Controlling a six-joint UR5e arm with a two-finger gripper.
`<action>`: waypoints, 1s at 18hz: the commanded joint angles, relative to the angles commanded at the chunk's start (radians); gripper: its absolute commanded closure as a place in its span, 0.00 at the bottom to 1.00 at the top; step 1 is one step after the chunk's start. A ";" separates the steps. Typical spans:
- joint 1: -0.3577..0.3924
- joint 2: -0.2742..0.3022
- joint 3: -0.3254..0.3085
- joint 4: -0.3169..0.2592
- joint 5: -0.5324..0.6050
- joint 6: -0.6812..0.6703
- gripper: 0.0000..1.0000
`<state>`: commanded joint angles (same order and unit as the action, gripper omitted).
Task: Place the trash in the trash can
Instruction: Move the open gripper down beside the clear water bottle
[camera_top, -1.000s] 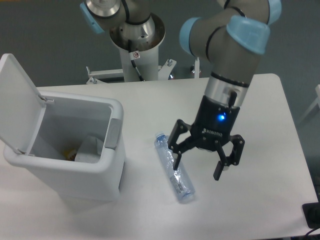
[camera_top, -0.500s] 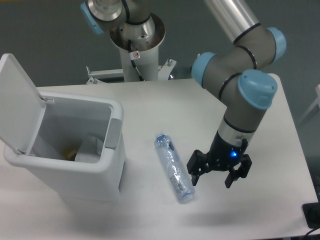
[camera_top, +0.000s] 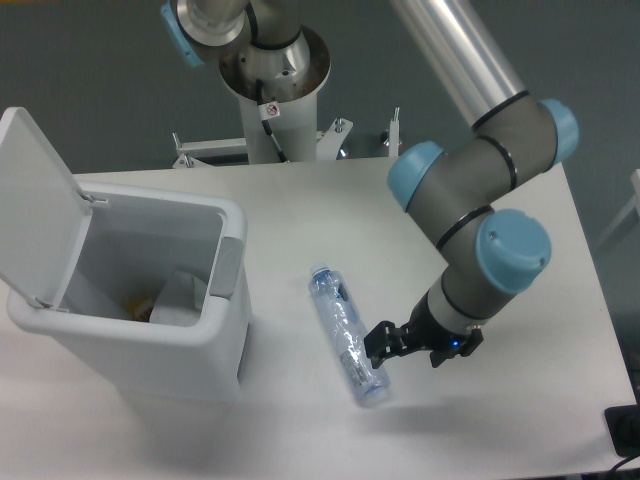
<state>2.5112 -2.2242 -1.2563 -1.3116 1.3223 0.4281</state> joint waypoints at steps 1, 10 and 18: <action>-0.006 -0.009 0.005 0.000 0.002 -0.014 0.00; -0.069 -0.060 0.005 0.003 0.136 -0.058 0.00; -0.106 -0.107 0.006 0.012 0.239 -0.127 0.01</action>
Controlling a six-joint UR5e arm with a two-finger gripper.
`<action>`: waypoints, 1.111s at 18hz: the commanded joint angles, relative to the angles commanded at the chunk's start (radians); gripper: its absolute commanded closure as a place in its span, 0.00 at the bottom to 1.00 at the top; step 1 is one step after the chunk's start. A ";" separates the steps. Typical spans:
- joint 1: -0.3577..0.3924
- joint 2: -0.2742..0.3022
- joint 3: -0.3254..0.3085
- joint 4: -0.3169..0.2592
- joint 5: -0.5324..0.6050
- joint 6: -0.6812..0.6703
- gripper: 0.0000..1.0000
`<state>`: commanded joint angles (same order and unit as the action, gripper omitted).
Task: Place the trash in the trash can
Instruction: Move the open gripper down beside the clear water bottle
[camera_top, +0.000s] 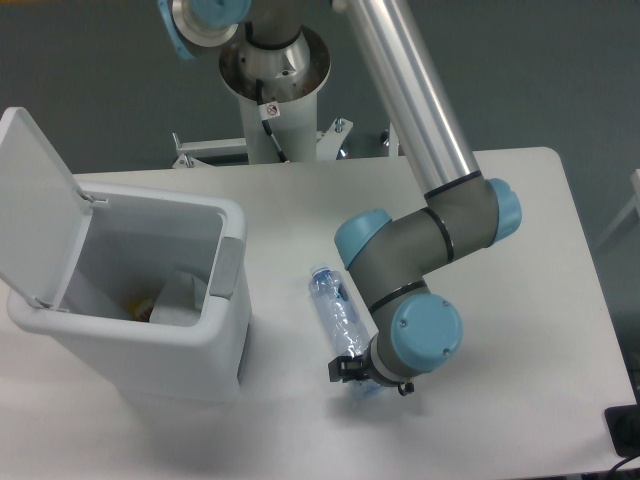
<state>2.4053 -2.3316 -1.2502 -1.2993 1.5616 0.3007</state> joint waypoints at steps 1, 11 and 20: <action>-0.002 -0.002 0.000 0.000 0.000 0.000 0.01; -0.012 -0.008 -0.002 0.048 0.020 -0.046 0.45; -0.012 0.020 0.002 0.048 0.008 -0.041 0.50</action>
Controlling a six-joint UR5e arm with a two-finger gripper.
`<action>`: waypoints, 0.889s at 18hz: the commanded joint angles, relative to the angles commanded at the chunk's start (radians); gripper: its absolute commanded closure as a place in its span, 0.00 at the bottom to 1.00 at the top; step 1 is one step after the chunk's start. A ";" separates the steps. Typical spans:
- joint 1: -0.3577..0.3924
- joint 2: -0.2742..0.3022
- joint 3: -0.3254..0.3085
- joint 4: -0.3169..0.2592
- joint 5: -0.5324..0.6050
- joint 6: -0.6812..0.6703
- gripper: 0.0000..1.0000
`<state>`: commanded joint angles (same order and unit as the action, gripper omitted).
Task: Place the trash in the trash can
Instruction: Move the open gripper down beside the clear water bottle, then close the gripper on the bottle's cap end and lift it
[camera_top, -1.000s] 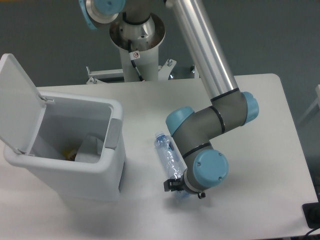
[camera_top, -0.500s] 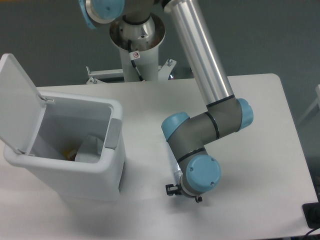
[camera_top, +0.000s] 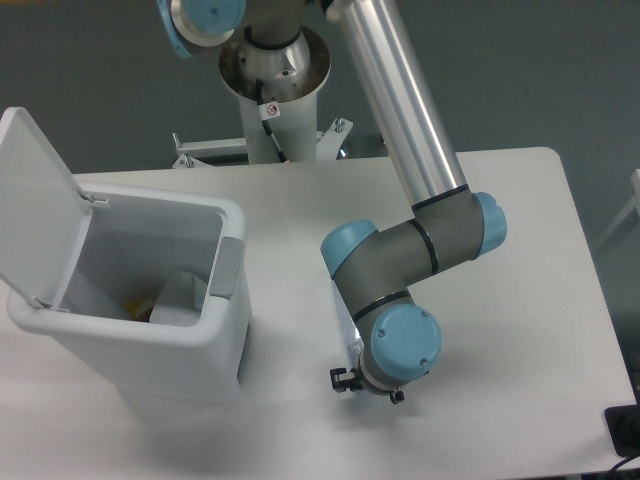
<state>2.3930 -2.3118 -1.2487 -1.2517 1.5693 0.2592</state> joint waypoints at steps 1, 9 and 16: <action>0.000 0.005 0.002 -0.002 -0.003 0.000 0.51; 0.026 0.063 0.043 0.103 -0.095 0.003 0.52; 0.058 0.161 0.061 0.209 -0.281 0.002 0.52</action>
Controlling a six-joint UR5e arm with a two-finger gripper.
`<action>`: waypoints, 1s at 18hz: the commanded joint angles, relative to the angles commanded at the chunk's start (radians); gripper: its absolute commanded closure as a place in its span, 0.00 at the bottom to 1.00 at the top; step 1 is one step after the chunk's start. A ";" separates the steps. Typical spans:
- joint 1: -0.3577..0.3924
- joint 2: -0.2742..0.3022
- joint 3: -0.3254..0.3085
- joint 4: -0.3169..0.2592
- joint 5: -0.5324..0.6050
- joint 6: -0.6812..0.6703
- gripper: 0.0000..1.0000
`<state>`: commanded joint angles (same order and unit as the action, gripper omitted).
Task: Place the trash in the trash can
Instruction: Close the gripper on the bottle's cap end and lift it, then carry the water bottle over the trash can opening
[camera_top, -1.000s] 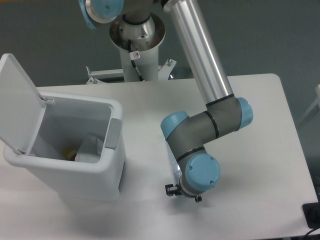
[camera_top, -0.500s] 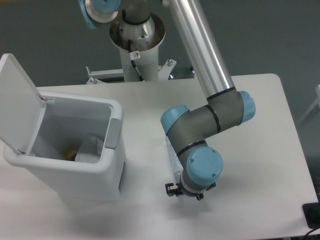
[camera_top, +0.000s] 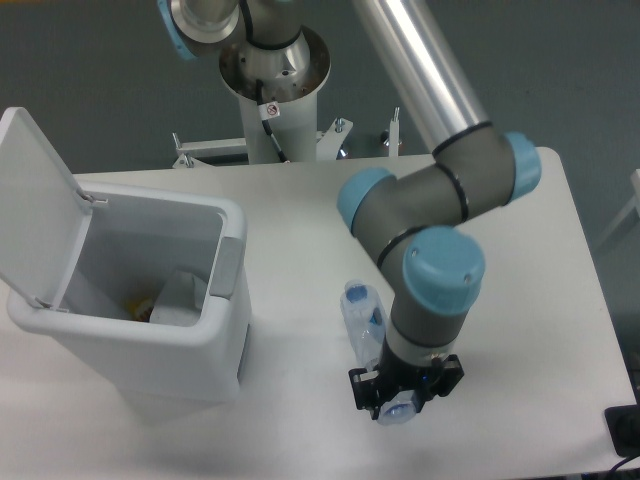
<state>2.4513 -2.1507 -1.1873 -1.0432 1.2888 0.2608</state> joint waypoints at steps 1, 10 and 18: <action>0.003 0.014 0.002 0.002 -0.018 0.000 0.52; 0.012 0.069 0.078 0.064 -0.278 0.009 0.52; 0.087 0.160 0.094 0.156 -0.569 0.029 0.52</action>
<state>2.5385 -1.9912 -1.0937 -0.8867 0.7200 0.2899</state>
